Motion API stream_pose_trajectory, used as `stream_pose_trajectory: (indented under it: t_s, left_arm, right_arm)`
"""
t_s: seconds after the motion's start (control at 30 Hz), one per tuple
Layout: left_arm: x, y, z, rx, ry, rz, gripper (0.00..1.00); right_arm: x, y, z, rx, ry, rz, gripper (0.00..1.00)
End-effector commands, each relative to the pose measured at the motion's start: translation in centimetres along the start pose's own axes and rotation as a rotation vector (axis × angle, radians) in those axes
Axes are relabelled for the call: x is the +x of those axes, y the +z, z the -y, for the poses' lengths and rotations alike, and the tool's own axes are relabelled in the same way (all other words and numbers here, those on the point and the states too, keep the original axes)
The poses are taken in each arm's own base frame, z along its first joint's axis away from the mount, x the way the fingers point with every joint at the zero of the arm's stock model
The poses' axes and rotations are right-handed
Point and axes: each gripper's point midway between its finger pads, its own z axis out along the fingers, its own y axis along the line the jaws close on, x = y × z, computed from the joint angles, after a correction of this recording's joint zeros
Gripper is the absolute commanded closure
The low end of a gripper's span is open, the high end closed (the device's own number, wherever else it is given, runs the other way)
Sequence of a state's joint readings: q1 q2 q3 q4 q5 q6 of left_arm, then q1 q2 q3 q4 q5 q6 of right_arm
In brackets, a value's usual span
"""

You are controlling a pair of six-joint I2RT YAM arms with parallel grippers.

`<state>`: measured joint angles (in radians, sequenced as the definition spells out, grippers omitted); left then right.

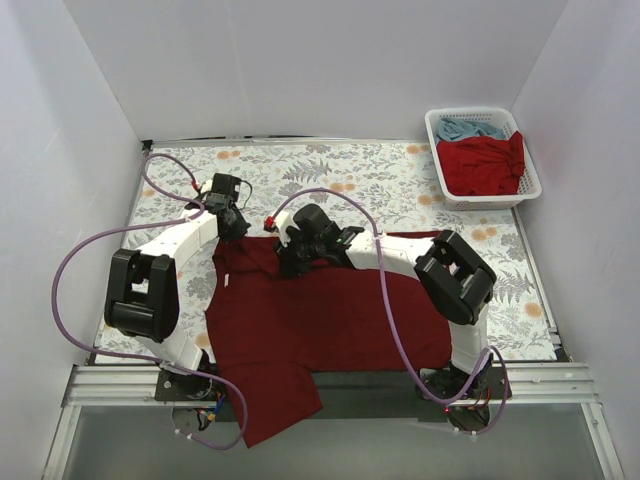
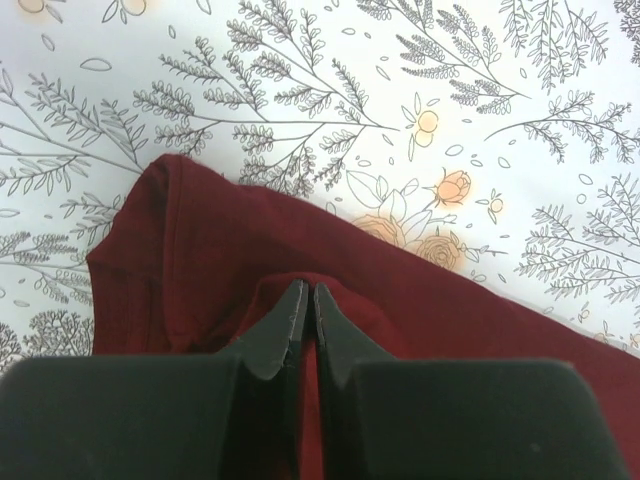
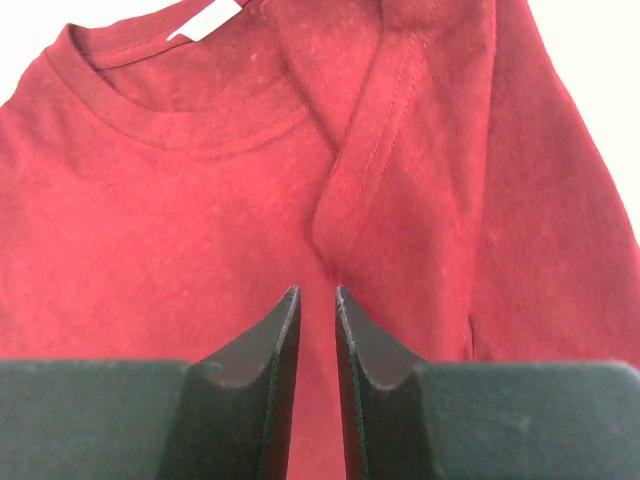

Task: Fold and stack the t-shirts
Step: Fold the tshirt

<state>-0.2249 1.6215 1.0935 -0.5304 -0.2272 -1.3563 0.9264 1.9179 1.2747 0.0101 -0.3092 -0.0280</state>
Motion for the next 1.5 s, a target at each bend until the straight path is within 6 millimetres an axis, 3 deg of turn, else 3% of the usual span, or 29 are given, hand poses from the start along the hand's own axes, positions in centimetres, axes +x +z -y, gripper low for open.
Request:
stream_pose_trajectory:
  t_s: [0.0,0.4,0.73,0.8,1.13,1.3,1.47]
  left_arm:
    - [-3.0,-0.6,1.3,0.028,0.016,0.1,1.0]
    - [-1.4,0.6,0.9,0.035,0.014,0.067,1.0]
    - [-0.7,0.8,0.7,0.034,0.015,0.053,1.0]
    - [-0.7,0.8,0.7,0.036,0.014,0.05,1.0]
    - [-0.5,0.8,0.7,0.039,0.024,0.044,1.0]
    - [-0.4,0.9,0.7,0.04,0.024,0.041,1.0]
    - [-0.4,0.9,0.6,0.038,0.026,0.041,1.0]
  right_arm:
    - [-2.4,1.0,-0.3,-0.025,-0.068,0.051,0.74]
    - [-0.3,4.0,-0.9,-0.071,-0.052,-0.023,0.7]
    - [2.1,5.1,0.8,0.011,-0.027,-0.075,0.69]
    - [2.1,4.9,0.9,0.017,-0.026,-0.074,0.69]
    - [-2.8,2.3,0.4,0.083,-0.093,0.027,0.69]
    - [-2.6,2.6,0.0,0.096,-0.117,0.02,0.69]
    - [-1.2,3.5,0.4,0.105,-0.111,-0.013,0.69]
